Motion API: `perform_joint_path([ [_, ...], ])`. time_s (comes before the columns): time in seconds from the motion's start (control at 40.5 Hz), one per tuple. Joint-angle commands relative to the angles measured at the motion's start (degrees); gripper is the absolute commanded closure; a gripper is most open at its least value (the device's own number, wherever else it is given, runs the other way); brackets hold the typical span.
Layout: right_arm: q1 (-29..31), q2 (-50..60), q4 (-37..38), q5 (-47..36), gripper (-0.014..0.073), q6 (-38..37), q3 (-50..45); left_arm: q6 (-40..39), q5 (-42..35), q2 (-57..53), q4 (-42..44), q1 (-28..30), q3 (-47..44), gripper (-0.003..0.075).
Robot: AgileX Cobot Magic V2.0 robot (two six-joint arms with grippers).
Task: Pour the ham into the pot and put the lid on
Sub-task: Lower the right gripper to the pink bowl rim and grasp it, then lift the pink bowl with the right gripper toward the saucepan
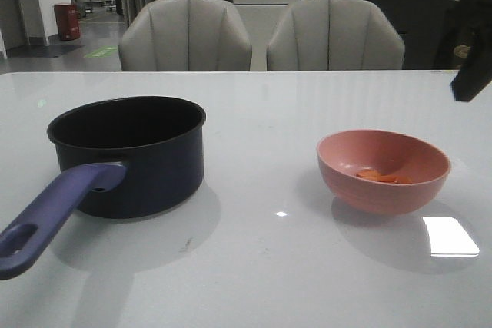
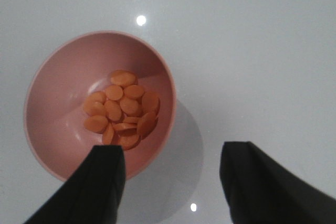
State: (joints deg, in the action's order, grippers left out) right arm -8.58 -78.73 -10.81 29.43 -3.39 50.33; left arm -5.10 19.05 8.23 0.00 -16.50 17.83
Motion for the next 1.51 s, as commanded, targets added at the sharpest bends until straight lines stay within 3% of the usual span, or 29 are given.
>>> perform_joint_path([
  [0.0,-0.5,-6.3,-0.3,1.0,0.009,0.3,6.4,-0.2,-4.1,0.5,-0.4,-0.6,1.6,0.0085],
  [0.222,-0.5,-18.7,-1.2,2.8,0.0092,0.7,13.3,-0.2,-3.9,0.5,-0.4,-0.6,1.6,0.0085],
  [0.321,-0.5,-21.6,-1.2,2.7,0.0139,0.7,14.8,-0.2,-3.9,0.5,-0.4,-0.6,1.6,0.0085],
  [0.395,-0.5,-23.2,-1.2,2.5,0.0215,0.7,15.7,-0.2,-3.8,0.5,-0.4,-0.6,1.6,0.0085],
  [0.543,-0.5,-24.8,-1.3,2.1,0.0473,0.7,17.2,-0.2,-3.8,0.5,-0.4,-0.6,1.6,0.0085],
  [0.815,-1.7,-20.4,-1.5,-0.1,0.0457,4.1,23.0,-0.2,-3.8,0.5,-0.4,-0.6,1.6,0.0085],
  [1.013,-8.8,-15.4,-1.4,-2.5,0.0457,9.5,30.0,-0.2,-3.8,0.5,-0.4,-0.6,1.6,0.0085],
  [1.235,-21.2,-14.8,-1.1,-18.4,0.0457,12.7,31.3,-0.2,-3.8,0.5,-0.4,-0.6,1.6,0.0085],
  [1.482,-28.3,-20.4,5.3,-37.9,0.0457,13.8,31.3,-0.2,-3.8,0.5,-0.4,-0.6,1.6,0.0085],
])
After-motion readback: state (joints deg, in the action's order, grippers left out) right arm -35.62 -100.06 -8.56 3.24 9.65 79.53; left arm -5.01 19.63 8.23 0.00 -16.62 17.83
